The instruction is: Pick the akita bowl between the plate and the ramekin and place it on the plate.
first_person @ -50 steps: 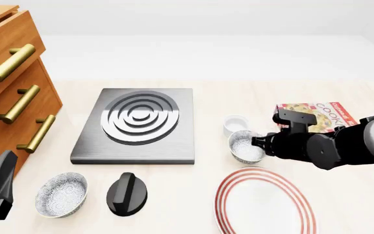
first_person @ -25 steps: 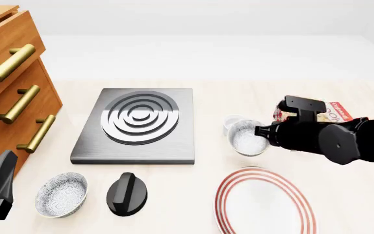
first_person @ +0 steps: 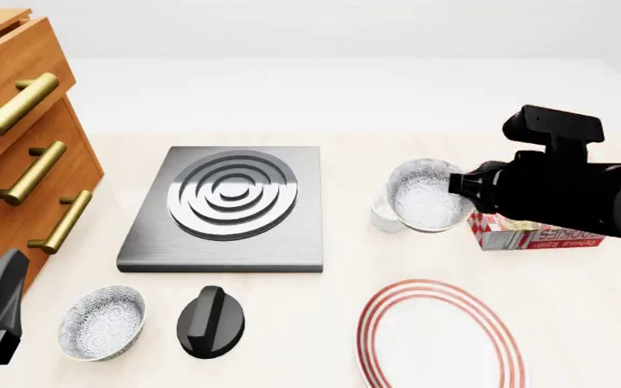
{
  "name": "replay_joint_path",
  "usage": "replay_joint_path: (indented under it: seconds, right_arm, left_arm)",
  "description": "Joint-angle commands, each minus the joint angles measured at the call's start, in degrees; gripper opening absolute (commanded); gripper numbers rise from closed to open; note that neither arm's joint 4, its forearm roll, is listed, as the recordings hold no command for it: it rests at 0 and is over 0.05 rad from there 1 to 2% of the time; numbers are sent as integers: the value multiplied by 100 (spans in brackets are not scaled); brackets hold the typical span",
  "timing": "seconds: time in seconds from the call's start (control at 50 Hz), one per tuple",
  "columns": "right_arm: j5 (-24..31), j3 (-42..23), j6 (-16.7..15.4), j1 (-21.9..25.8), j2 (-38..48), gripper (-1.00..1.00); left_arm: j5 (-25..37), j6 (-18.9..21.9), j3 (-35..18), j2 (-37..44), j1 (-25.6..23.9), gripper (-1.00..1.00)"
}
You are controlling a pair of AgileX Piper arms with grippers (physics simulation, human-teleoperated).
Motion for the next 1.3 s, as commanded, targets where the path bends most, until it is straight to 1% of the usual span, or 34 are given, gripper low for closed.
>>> replay_joint_path:
  seconds: [0.02,0.18,0.32,0.46,0.58,0.62,0.82,0.98,1.04,1.3]
  right_arm:
    - [805,-27,-26,138,-1064,-100]
    - [1107,227,-123,21,-1645,-100]
    - [1278,602,-200,58,-2068,-100]
    - [1390,760,-240,165,-2272,-100]
    - [1321,950,-309,268,-2285,-100]
    - [1253,1052,-238,404,-2233,-100]
    - [1174,1252,-301,543,-2241,-100]
    - [860,1535,-265,659,-2083,-100]
    - [664,1709,-192,744,-1946,-100]
    - [252,2038,53,884,-1590,-100]
  left_arm:
    - [0,0,0,0,0,100]
    - [0,0,0,0,0,100]
    - [0,0,0,0,0,100]
    - [0,0,0,0,0,100]
    - [0,0,0,0,0,100]
    - [0,0,0,0,0,100]
    - [0,0,0,0,0,100]
    - [0,0,0,0,0,100]
    - [0,0,0,0,0,100]
    - [0,0,0,0,0,100]
